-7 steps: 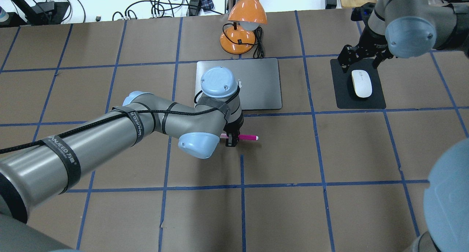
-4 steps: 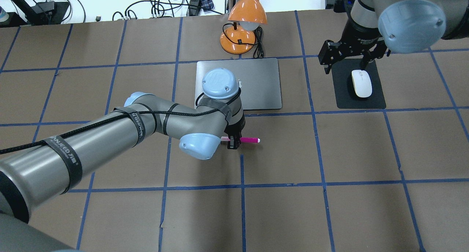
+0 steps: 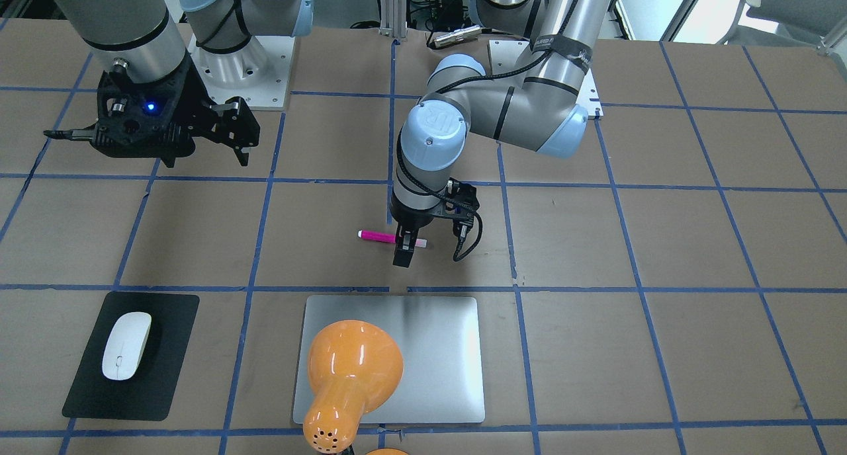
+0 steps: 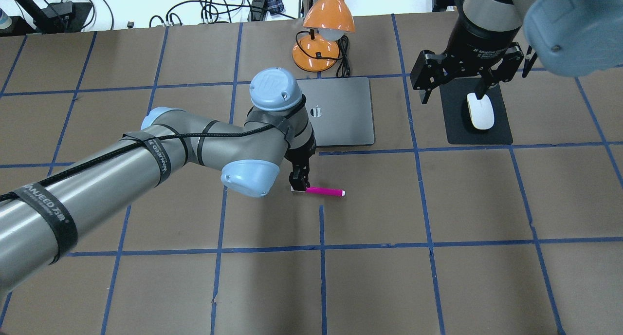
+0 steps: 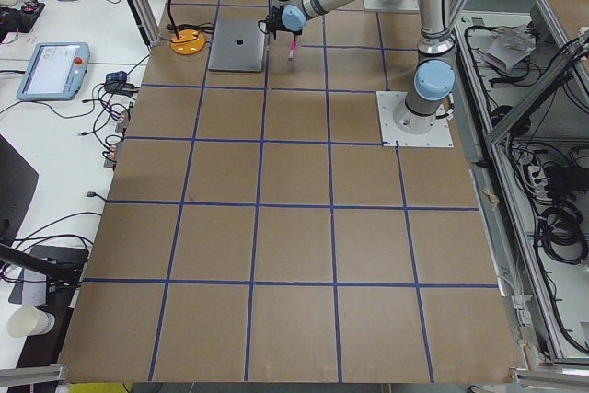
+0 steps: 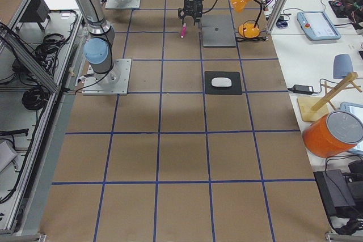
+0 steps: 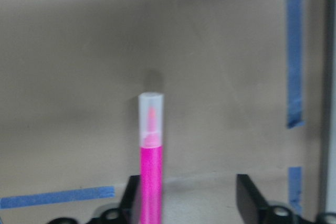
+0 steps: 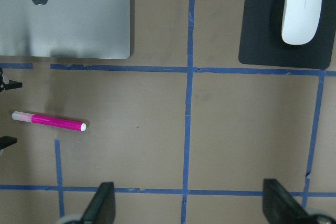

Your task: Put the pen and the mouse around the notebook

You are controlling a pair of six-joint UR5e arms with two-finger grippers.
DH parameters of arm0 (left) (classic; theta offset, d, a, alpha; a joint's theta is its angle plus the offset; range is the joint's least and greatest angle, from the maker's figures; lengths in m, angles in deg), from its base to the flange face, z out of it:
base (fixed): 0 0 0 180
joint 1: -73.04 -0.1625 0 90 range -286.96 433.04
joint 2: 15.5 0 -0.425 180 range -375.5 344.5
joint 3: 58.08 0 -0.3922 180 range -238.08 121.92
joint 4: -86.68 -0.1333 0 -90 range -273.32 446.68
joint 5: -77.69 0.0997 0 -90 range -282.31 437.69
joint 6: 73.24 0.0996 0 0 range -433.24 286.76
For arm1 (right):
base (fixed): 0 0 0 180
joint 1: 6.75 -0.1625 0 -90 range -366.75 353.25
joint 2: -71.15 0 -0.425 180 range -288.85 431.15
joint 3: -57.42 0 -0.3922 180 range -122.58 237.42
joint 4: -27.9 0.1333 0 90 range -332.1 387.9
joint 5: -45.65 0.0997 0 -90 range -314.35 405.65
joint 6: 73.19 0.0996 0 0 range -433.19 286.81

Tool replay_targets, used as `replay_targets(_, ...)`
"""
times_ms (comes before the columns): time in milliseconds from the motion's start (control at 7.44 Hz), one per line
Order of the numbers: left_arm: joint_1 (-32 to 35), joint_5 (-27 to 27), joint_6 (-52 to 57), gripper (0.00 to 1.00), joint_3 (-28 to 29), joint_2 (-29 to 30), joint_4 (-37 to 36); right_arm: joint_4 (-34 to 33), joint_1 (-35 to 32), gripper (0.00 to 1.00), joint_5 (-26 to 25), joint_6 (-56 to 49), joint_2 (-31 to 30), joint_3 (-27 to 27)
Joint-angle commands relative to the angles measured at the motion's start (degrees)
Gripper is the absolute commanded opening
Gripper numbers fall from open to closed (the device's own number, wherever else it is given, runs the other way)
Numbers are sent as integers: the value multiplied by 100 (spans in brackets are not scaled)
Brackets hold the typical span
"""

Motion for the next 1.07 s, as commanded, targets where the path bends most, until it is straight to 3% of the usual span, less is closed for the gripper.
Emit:
replay_targets(0,-425,0,2572,100,780,-668,2091,-277,-11,100,-86,292,173,67)
replay_targets(134,-627,69,4050,100,1133,-941,2895,-279,-11,100,-368,222,235,77)
replay_targets(269,-847,131,5178,100,1215,-1239,3103,-262,-11,100,-379,221,209,164)
replay_targets(537,-1584,386,7550,100,1216,-1820,3227,123,-369,100,-474,291,261,680)
replay_targets(806,-1947,386,9940,100,1172,-2024,3228,440,-406,100,-336,284,209,683)
replay_targets(940,-1956,369,10179,100,1232,-1955,3141,441,-302,100,-309,152,288,648)
